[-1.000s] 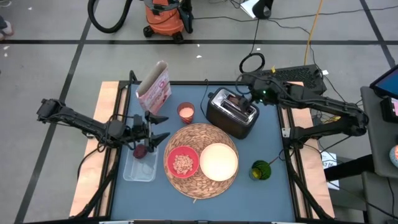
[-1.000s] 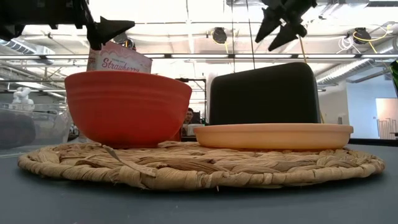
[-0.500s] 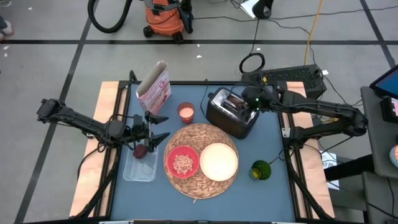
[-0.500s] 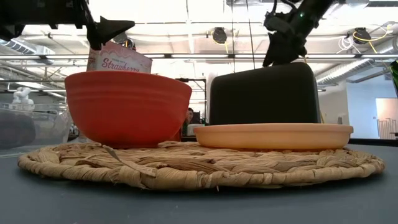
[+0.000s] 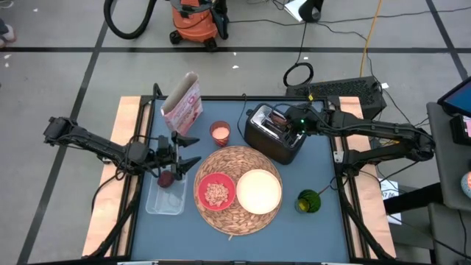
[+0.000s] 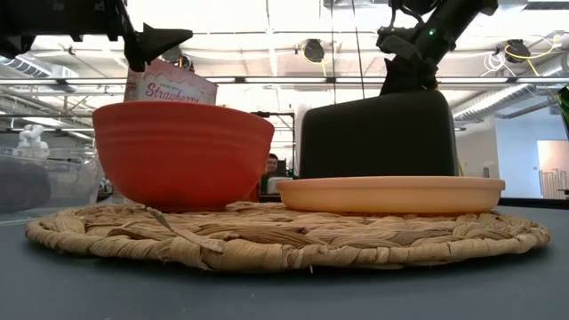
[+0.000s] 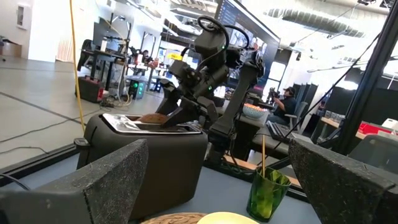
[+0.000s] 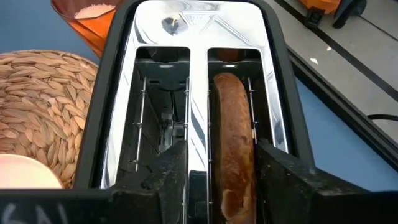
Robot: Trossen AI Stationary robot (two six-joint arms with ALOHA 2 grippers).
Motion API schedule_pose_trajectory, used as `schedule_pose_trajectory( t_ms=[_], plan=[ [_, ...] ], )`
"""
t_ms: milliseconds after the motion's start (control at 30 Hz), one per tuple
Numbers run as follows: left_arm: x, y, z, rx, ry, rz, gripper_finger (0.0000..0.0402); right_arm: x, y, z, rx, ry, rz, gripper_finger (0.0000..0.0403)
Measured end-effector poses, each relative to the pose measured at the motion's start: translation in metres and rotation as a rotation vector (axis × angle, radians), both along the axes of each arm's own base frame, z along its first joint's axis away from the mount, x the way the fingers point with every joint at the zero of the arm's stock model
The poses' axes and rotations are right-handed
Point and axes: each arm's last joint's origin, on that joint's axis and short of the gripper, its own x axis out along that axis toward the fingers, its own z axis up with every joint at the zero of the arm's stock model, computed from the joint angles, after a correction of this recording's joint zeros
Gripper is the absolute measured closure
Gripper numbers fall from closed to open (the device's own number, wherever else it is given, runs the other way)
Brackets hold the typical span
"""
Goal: Arrange a breakfast setting
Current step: Put the bagel from the toaster to the white plate
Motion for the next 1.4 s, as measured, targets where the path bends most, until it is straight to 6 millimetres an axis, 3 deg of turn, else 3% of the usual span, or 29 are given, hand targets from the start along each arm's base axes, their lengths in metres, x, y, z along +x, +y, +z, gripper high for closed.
schedule_pose_trajectory(
  t_ms=[667, 1400],
  plan=[
    [0.0, 0.0, 0.0, 0.0, 0.0, 0.0, 0.0009, 0.001, -0.0004, 0.0009, -0.006, -0.015, -0.005, 0.029],
    [0.0, 0.0, 0.0, 0.0, 0.0, 0.001, 0.0009, 0.006, -0.0022, 0.0059, -0.027, -0.089, -0.012, 0.0278]
  ],
)
